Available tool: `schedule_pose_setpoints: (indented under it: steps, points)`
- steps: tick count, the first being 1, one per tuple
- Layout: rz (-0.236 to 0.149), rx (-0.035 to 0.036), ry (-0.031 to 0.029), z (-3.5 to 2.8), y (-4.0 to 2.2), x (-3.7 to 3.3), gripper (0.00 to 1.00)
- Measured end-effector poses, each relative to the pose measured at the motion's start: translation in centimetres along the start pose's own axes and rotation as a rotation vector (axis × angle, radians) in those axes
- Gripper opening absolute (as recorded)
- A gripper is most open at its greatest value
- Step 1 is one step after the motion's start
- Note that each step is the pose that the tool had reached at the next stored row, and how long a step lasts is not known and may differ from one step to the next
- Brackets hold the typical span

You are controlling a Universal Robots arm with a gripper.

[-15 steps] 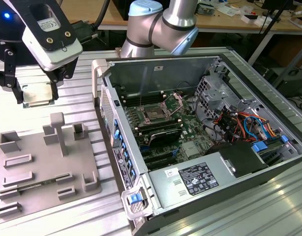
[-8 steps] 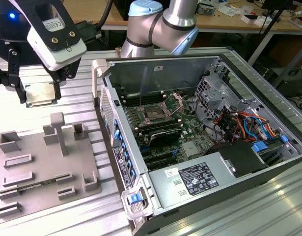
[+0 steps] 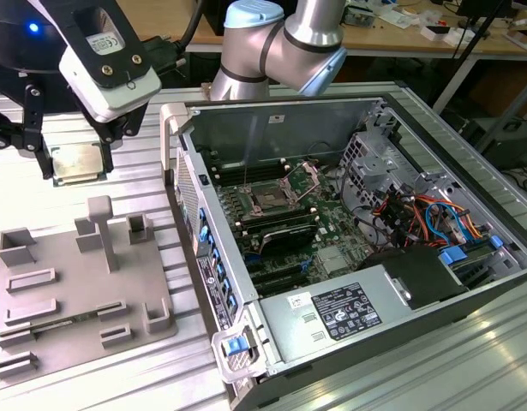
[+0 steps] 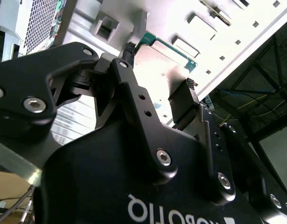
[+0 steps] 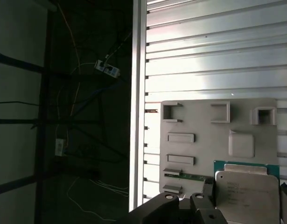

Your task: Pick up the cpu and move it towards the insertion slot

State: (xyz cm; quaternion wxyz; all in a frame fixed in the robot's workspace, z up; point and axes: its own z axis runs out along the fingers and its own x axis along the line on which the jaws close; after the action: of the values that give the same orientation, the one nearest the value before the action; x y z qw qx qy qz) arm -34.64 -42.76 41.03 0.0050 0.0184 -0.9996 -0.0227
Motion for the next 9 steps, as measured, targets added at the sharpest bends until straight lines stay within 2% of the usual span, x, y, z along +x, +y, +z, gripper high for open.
schedule_pose_setpoints:
  steps: [9]
  points:
    - [0.0,0.0,0.0,-0.01,-0.03,-0.72,0.55]
